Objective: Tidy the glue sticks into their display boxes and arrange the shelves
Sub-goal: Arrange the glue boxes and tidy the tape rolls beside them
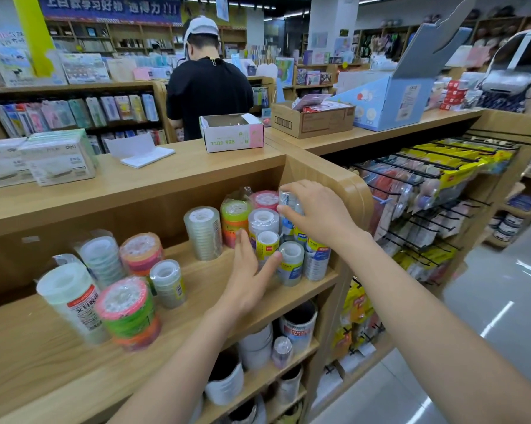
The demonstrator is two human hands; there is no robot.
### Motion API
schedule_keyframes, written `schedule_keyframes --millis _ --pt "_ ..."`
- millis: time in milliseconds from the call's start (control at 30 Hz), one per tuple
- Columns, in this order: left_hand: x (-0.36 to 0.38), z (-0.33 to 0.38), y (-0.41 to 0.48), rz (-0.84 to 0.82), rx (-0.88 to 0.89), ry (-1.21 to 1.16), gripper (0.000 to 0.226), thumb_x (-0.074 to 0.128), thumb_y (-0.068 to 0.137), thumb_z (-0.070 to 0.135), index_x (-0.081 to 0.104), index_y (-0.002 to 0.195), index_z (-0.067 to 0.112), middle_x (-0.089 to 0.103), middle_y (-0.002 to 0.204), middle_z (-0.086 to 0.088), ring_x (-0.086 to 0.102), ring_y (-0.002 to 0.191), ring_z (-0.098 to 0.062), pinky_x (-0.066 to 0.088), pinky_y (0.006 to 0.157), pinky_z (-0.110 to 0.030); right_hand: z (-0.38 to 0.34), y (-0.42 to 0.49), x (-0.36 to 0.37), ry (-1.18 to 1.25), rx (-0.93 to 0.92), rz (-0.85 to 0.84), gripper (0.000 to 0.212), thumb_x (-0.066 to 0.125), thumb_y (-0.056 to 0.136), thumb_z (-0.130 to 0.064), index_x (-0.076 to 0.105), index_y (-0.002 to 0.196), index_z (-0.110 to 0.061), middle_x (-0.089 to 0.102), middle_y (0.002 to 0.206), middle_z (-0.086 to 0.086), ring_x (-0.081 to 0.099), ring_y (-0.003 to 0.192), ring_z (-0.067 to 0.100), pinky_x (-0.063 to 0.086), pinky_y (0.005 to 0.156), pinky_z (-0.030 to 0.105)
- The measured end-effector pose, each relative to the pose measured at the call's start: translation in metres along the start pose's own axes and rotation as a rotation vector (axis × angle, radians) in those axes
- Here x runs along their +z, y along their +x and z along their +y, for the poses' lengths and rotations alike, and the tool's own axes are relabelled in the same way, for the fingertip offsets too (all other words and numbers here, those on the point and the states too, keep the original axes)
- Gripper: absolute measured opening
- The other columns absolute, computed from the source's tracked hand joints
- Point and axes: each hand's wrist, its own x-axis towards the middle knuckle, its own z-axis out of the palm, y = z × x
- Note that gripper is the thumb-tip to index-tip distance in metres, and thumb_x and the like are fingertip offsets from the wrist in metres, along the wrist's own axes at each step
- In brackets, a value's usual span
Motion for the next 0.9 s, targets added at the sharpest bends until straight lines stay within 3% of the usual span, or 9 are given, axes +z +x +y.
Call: schedule_keyframes --millis 100,167,233,300,367,500,600,767,900 --pt "0.000 -0.006 -0.003 0.166 0.088 0.067 0.080 0.058 0.097 0.034 0.009 0.156 0.013 0.016 0.159 -0.009 0.016 0.148 -0.019 0.013 0.119 -0.028 0.002 -0.001 0.001 0.023 -0.025 0.089 0.035 0.059 0.094 -0.035 0.062 0.124 -0.016 0.064 0.117 0.004 0.058 0.110 0.025 0.044 0.089 0.037" --pt "0.000 -0.006 -0.005 0.271 0.201 0.088 0.072 0.064 0.093 0.027 0.026 0.154 0.021 0.033 0.143 -0.007 0.041 0.132 -0.019 0.032 0.112 -0.031 0.003 -0.002 0.000 0.068 -0.055 0.166 0.031 0.063 0.092 -0.030 0.065 0.119 -0.015 0.066 0.113 0.004 0.060 0.106 0.025 0.045 0.087 0.036" --pt "0.001 -0.003 -0.004 0.328 0.292 0.159 0.058 0.067 0.090 0.022 0.045 0.143 0.027 0.040 0.132 -0.005 0.048 0.118 -0.016 0.040 0.104 -0.030 0.002 -0.005 -0.002 0.128 -0.087 0.220 0.027 0.063 0.091 -0.026 0.066 0.115 -0.015 0.066 0.110 0.004 0.061 0.103 0.024 0.048 0.085 0.035" --pt "0.000 -0.002 -0.002 0.352 0.328 0.239 0.036 0.069 0.089 0.020 0.060 0.123 0.022 0.047 0.125 -0.005 0.051 0.114 -0.019 0.043 0.098 -0.031 0.001 -0.010 -0.003 0.154 -0.116 0.251 0.026 0.062 0.091 -0.025 0.066 0.114 -0.015 0.067 0.109 0.003 0.062 0.101 0.023 0.049 0.084 0.034" --pt "-0.002 -0.002 -0.002 0.351 0.327 0.258 0.022 0.067 0.090 0.018 0.061 0.110 0.016 0.053 0.116 -0.003 0.054 0.107 -0.019 0.042 0.090 -0.028 -0.002 -0.016 -0.003 0.173 -0.157 0.271 0.024 0.061 0.091 -0.021 0.066 0.114 -0.014 0.066 0.109 0.003 0.062 0.101 0.022 0.049 0.084 0.034" --pt "-0.007 -0.004 -0.012 0.400 0.330 0.287 0.014 0.059 0.095 0.019 0.055 0.108 0.016 0.054 0.103 0.000 0.052 0.092 -0.015 0.037 0.073 -0.026 -0.011 -0.027 0.004 0.249 -0.254 0.276 0.023 0.060 0.090 -0.015 0.067 0.112 -0.012 0.066 0.108 0.002 0.061 0.103 0.019 0.050 0.085 0.031" --pt "-0.011 -0.005 -0.021 0.471 0.318 0.300 0.014 0.058 0.094 0.017 0.053 0.107 0.015 0.048 0.099 0.001 0.048 0.085 -0.014 0.027 0.067 -0.020 -0.019 -0.036 0.013 0.291 -0.253 0.211 0.022 0.061 0.089 -0.014 0.067 0.110 -0.012 0.062 0.103 -0.004 0.056 0.096 0.010 0.049 0.076 0.030" --pt "-0.013 -0.015 -0.029 0.511 0.293 0.267 0.030 0.060 0.091 0.015 0.051 0.120 0.015 0.053 0.111 -0.001 0.053 0.098 -0.016 0.032 0.077 -0.019 -0.024 -0.054 0.026 0.131 -0.133 -0.042 0.037 0.066 0.086 -0.015 0.060 0.122 -0.014 0.058 0.116 0.004 0.053 0.112 0.024 0.048 0.085 0.040" --pt "-0.012 -0.022 -0.032 0.542 0.296 0.214 0.042 0.061 0.091 0.014 0.047 0.130 0.008 0.054 0.121 -0.007 0.051 0.111 -0.019 0.033 0.089 -0.018 -0.026 -0.063 0.035 -0.127 -0.117 -0.206 0.055 0.066 0.087 -0.016 0.045 0.138 -0.019 0.051 0.130 0.003 0.045 0.123 0.024 0.039 0.095 0.035"
